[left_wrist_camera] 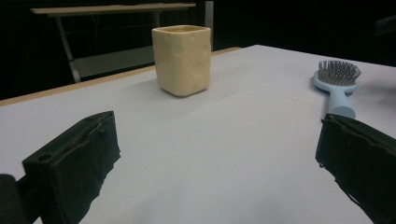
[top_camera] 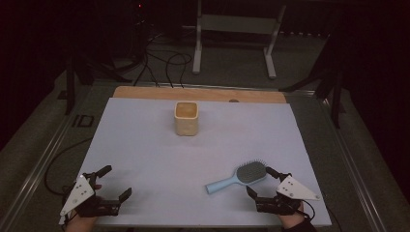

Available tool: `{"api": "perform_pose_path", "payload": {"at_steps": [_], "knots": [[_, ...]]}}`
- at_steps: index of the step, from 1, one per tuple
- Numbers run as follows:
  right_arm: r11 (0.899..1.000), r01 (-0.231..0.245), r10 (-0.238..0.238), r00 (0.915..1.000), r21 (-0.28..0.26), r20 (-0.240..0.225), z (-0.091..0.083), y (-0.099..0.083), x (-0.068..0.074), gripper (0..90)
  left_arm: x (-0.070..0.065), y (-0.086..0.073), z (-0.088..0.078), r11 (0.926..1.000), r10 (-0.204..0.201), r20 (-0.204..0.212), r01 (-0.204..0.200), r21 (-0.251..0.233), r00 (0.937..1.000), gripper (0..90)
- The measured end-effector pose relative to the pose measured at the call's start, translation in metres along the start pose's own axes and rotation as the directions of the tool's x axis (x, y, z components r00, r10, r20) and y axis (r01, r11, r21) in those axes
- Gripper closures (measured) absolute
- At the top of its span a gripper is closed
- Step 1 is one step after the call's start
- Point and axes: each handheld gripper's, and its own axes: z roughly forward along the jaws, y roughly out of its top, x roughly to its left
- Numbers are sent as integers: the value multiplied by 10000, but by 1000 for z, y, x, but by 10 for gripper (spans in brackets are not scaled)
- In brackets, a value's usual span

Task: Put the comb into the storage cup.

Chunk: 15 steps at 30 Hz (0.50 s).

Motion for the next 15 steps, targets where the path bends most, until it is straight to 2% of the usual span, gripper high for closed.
{"api": "perform_pose_path", "payload": {"at_steps": [2,3,9,15], "knots": [[10000,61,-61,10000,-49,11,-3,11,4,89,0,0,0,10000,31,-11,-31,-6,10000,0],[10000,61,-61,10000,-49,11,-3,11,4,89,1,0,0,10000,4,-6,-4,-29,10000,0],[9981,615,-614,9981,23,-50,0,38,4,89,0,0,0,10000,5,-26,-5,-32,10000,0],[9976,683,-684,9976,-133,-63,3,59,-1,89,1,0,0,10000,-7,-7,7,-32,10000,0]]}}
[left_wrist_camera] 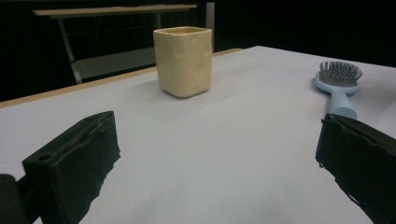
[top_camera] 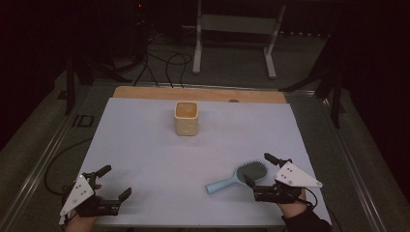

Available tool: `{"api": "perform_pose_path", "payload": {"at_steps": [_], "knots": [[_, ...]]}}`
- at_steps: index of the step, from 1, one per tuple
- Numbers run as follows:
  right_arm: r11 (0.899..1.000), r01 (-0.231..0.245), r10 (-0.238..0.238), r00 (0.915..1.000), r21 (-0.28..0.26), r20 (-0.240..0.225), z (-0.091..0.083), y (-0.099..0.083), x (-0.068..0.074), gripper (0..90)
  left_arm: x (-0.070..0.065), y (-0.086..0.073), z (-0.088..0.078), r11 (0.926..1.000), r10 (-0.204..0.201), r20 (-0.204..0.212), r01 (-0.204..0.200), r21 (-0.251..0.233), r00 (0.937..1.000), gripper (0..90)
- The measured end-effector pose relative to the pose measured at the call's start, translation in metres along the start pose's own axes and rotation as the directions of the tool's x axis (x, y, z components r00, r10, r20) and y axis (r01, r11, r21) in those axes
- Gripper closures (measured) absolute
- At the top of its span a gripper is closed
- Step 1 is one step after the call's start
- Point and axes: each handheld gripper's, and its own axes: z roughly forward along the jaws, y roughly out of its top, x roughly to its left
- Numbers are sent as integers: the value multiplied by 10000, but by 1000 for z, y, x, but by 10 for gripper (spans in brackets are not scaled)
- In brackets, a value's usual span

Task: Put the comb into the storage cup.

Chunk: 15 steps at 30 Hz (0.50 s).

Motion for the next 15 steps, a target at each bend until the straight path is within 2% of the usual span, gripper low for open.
{"api": "perform_pose_path", "payload": {"at_steps": [5,10,13,15], "knots": [[10000,-5,4,9999,-83,-167,5,10,2,89,0,0,-1,10000,-12,-6,12,-36,10000,0],[9994,332,-331,9980,11,-533,17,23,10,89,0,0,0,10000,-19,8,19,-33,10000,0],[9985,544,-535,9940,70,-953,29,31,15,90,0,0,-1,10000,-32,8,32,-38,10000,0],[9987,505,-496,9934,58,-1032,32,33,17,90,0,0,-1,10000,-28,9,28,-46,10000,0]]}}
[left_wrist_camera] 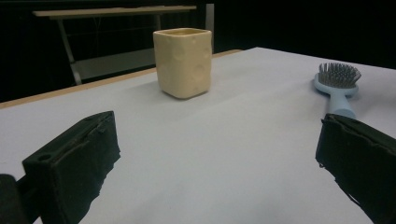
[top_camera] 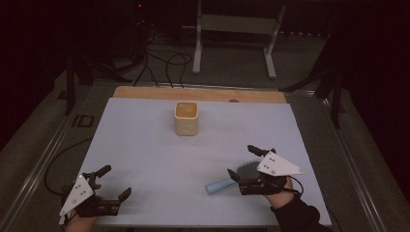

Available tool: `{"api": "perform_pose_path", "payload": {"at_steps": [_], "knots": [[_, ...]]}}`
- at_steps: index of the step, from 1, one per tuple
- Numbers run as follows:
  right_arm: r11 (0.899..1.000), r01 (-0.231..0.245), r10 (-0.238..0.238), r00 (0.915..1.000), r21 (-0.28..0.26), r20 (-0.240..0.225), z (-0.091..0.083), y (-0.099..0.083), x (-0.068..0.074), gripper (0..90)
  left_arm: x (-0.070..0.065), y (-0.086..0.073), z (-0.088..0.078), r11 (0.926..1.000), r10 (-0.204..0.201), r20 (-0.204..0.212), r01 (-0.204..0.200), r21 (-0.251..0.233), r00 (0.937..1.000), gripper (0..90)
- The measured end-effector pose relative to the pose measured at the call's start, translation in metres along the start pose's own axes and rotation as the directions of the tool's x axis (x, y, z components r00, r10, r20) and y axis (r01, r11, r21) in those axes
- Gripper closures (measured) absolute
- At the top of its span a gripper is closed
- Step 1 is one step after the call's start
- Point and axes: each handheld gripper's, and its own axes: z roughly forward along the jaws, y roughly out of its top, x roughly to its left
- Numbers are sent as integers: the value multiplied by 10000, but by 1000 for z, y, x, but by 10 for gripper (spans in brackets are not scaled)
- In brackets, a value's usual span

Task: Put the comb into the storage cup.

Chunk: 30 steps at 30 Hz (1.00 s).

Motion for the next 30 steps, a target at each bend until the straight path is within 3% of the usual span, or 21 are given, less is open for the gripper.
{"api": "perform_pose_path", "payload": {"at_steps": [3,13,17,25,30], "knots": [[9998,20,-12,9993,199,-373,15,4,5,91,0,0,0,10000,-3,18,3,11,10000,0],[9951,0,93,9955,989,-943,47,-2,18,108,-1,0,0,10000,2,30,-2,-24,10000,0],[9888,-252,447,9905,1474,-1304,61,-9,20,109,-1,0,0,10000,8,64,-8,15,10000,0],[9714,-629,1018,9815,2288,-1624,82,-26,20,201,-1,0,1,10000,-16,85,16,15,10000,0],[9471,-440,969,9835,3179,-1526,94,-35,22,315,-1,0,1,10000,-16,104,15,33,9999,0]]}}
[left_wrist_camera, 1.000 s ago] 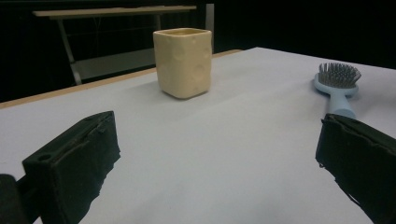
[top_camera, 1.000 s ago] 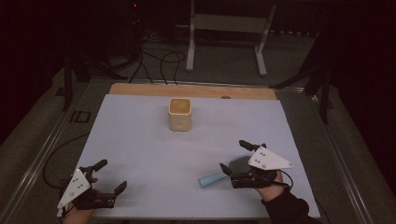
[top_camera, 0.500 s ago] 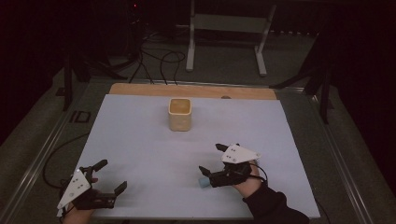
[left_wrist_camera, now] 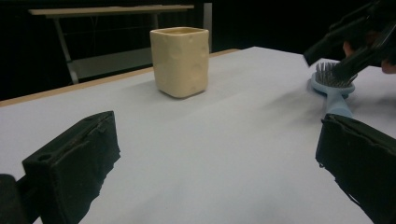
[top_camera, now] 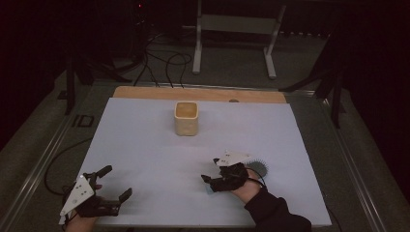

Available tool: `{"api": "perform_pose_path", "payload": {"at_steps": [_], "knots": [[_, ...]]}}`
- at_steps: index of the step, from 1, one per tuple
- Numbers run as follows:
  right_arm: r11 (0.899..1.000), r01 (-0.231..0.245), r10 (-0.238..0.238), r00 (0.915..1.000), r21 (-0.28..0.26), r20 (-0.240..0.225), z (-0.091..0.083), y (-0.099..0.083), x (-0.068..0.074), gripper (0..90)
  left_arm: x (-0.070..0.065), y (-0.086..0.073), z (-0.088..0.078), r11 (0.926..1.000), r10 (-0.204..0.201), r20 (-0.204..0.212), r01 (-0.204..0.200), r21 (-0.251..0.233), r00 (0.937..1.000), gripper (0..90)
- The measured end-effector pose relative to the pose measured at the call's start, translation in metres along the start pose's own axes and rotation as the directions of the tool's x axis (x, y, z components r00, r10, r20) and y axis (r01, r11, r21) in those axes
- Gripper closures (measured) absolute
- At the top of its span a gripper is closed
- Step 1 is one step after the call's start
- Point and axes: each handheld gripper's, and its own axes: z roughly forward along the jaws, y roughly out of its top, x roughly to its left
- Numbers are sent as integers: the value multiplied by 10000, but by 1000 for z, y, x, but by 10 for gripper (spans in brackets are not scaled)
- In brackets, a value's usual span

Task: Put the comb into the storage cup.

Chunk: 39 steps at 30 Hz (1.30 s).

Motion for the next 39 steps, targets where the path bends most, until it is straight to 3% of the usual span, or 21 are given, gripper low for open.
{"api": "perform_pose_path", "payload": {"at_steps": [4,6,7,11,27,39], "knots": [[9979,165,-180,9996,623,239,9,-1,3,511,0,0,0,10000,-2,22,2,25,10000,0],[9963,275,-301,9991,813,313,11,-1,4,558,0,0,1,10000,12,24,-12,54,10000,0],[9921,371,-419,9984,1196,379,15,-2,6,690,0,-1,1,10000,9,32,-9,74,10000,0],[9851,428,-512,9976,1665,470,19,-6,7,894,0,-1,1,10000,17,46,-17,66,10000,0],[9700,530,-568,9983,2374,90,25,-13,14,900,-1,1,0,9999,124,-15,-124,-5,9999,0],[9586,413,-311,9987,2817,-408,-4,-38,28,900,-1,0,2,9999,95,63,-96,135,9999,0]]}}
